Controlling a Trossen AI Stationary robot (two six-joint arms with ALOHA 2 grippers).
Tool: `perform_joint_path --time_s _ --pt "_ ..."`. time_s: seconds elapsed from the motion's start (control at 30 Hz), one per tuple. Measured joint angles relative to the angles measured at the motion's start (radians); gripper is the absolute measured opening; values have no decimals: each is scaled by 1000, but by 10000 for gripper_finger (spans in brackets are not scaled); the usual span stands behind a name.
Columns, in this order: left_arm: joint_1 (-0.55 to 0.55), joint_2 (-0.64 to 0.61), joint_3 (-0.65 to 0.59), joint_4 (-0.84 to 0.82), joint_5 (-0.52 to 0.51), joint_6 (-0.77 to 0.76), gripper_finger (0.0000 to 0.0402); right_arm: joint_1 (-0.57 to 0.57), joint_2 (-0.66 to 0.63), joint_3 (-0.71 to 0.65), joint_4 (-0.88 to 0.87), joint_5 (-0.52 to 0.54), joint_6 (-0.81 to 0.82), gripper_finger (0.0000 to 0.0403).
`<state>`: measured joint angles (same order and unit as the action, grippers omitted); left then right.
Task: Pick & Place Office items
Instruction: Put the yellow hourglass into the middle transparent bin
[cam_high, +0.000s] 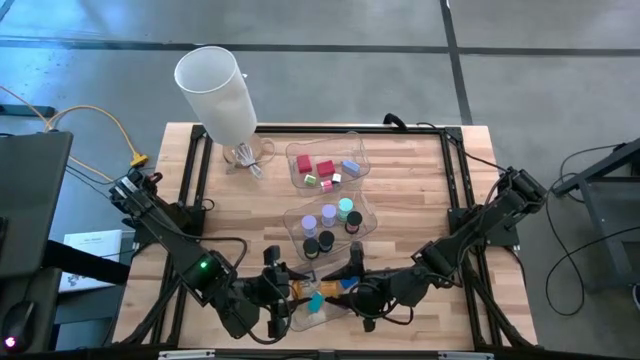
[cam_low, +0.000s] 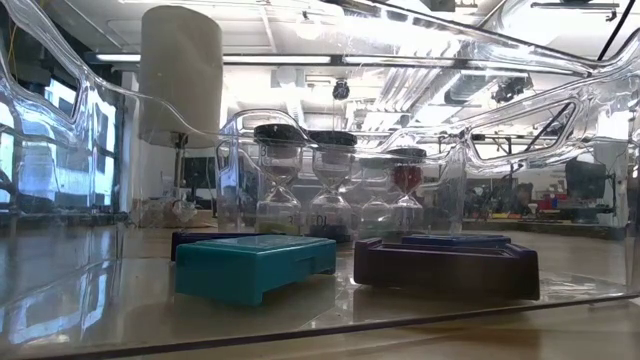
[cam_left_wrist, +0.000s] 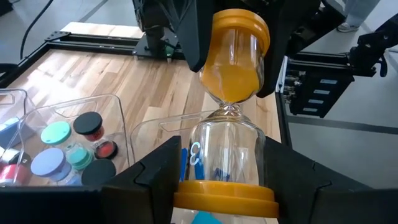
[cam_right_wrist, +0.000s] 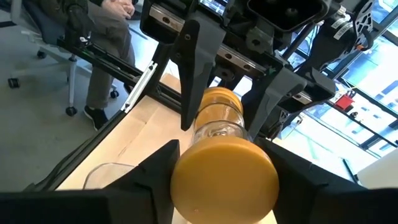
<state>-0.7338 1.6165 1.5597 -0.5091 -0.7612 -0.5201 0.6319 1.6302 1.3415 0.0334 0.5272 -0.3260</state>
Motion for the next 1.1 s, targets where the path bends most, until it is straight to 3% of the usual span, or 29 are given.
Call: perform_joint_path --time_s 0.27,0.6,0.7,0.9,1.1 --pt "0 0 0 2 -2 -3 196 1 0 0 -4 -2 -9 184" --pt "0 0 0 13 -4 -30 262 1 0 0 -41 -5 5 184" --pt "-2 0 0 17 -52 -20 273 1 0 0 -52 -4 15 184" --pt "-31 -13 0 17 -176 67 281 1 0 0 -152 -3 120 184" --pt "-42 -52 0 -20 -179 64 281 -2 0 0 -329 -1 319 184"
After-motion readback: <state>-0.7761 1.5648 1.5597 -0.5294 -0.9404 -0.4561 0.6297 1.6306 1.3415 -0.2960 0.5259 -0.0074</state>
